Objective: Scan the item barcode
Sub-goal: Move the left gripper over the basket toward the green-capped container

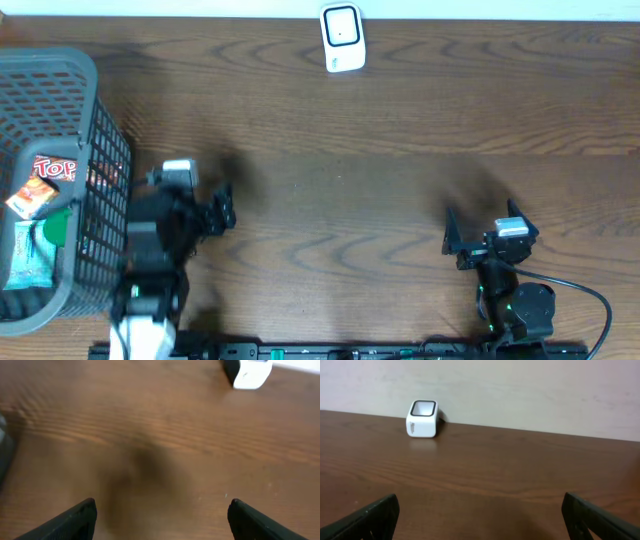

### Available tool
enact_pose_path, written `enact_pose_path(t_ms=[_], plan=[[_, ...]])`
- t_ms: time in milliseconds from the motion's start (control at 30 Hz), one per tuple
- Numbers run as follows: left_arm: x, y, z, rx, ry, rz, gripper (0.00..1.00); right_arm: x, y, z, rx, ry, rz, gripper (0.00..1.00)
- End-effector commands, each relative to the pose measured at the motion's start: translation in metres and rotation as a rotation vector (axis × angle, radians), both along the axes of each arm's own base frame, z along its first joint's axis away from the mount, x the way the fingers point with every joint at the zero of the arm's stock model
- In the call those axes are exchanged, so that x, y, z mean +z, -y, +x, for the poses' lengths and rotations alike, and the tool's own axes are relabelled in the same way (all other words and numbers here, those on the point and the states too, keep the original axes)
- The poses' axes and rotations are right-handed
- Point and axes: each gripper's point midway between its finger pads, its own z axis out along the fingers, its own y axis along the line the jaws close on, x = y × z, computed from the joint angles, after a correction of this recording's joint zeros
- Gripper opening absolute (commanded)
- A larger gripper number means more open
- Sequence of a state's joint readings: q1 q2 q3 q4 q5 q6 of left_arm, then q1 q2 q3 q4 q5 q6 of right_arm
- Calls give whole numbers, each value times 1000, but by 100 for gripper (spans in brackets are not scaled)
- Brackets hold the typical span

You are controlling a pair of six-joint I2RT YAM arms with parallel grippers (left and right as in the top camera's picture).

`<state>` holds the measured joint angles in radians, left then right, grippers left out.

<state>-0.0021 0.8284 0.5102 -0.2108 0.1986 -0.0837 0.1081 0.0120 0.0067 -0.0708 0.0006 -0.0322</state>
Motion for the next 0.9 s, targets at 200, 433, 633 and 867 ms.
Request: enact_pose_path(t_ms=[200,433,633,867], plan=[[3,33,27,-169,-72,-93,84,-1,1,0,-7,-2,16,99],[56,32,27,-167,-89,-94,84,-1,1,0,-7,-2,16,99],[85,32,25,-168,-77,-93,84,-1,1,0,-7,-2,16,99],[85,32,24,-167,-79,-93,84,-1,1,0,-7,-2,16,99]])
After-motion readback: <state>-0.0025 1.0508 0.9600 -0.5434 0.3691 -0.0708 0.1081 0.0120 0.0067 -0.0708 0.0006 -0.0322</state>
